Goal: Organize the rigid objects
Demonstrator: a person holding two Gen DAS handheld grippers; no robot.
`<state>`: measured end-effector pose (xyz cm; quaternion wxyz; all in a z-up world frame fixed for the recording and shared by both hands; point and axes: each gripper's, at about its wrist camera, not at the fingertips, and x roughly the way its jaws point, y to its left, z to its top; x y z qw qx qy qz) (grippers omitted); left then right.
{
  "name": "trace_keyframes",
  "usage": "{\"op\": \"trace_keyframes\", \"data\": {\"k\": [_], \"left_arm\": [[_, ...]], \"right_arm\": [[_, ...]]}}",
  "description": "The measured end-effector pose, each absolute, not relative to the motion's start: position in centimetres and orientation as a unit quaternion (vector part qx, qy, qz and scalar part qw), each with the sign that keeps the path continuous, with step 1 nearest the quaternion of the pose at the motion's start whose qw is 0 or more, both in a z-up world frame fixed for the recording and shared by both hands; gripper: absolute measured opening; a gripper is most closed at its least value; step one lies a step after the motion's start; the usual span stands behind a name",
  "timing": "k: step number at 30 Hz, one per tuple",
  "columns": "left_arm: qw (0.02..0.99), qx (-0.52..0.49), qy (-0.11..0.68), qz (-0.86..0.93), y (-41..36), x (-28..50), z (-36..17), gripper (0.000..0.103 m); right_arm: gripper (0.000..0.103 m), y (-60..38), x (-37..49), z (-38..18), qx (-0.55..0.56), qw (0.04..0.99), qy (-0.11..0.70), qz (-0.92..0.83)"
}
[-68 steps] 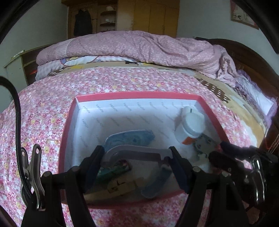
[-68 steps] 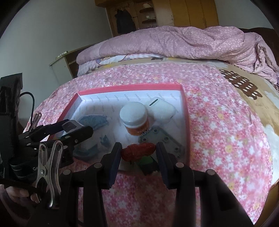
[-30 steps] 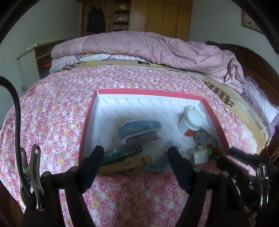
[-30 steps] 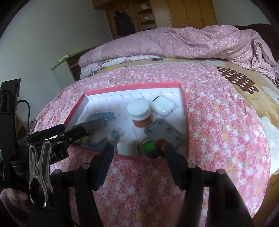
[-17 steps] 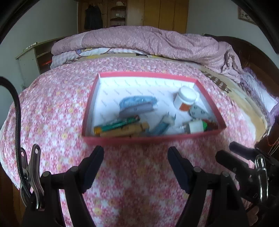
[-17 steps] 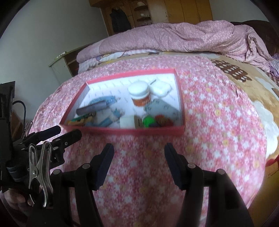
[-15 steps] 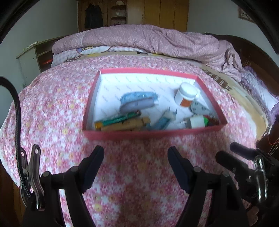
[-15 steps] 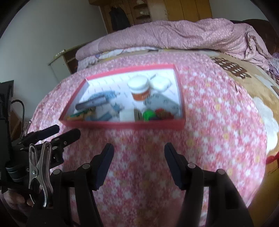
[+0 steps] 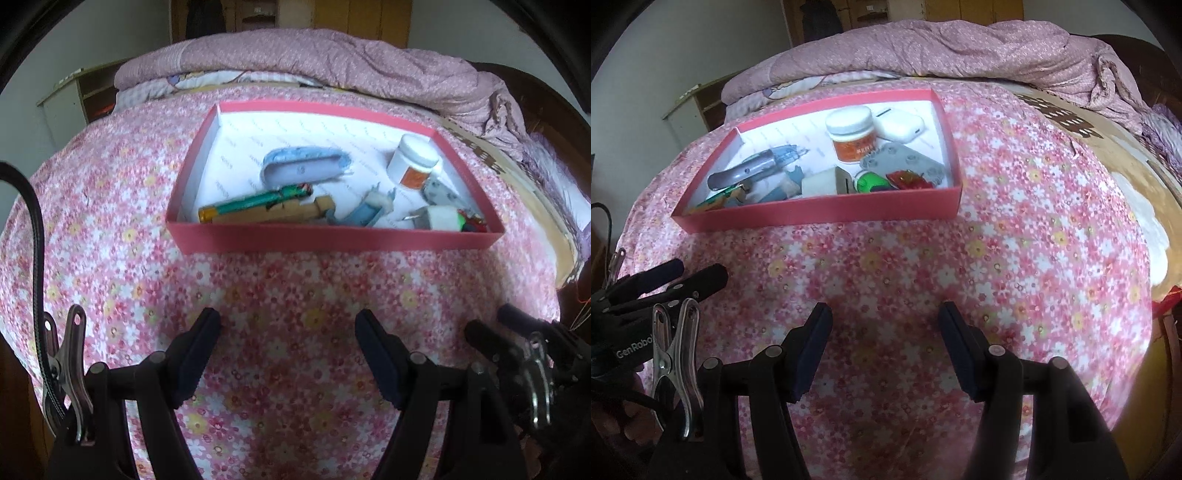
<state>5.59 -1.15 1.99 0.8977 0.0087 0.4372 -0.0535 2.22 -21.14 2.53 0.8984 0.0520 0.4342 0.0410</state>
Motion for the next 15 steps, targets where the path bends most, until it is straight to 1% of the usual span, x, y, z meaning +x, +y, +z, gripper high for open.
{"op": "trace_keyframes", "data": {"k": [4,9,15], "left_arm": [[0.901,0.013,0.431,-0.045,-1.1,5.5,1.8,0.079],[0.903,0.022,0.426,-0.044,-1.3,5.3,1.7,0.08],[0.904,0.026,0.424,-0.044,-1.5,5.2,1.6,0.083]], "right_arm": [[0.062,-20.8,2.1,2.3,0.041,0.902,0.429,0.031],[0.067,-20.0,1.9,2.1,0.023,0.906,0.421,0.024],[0.07,-19.8,1.9,2.0,0.02,0.908,0.418,0.024]]}}
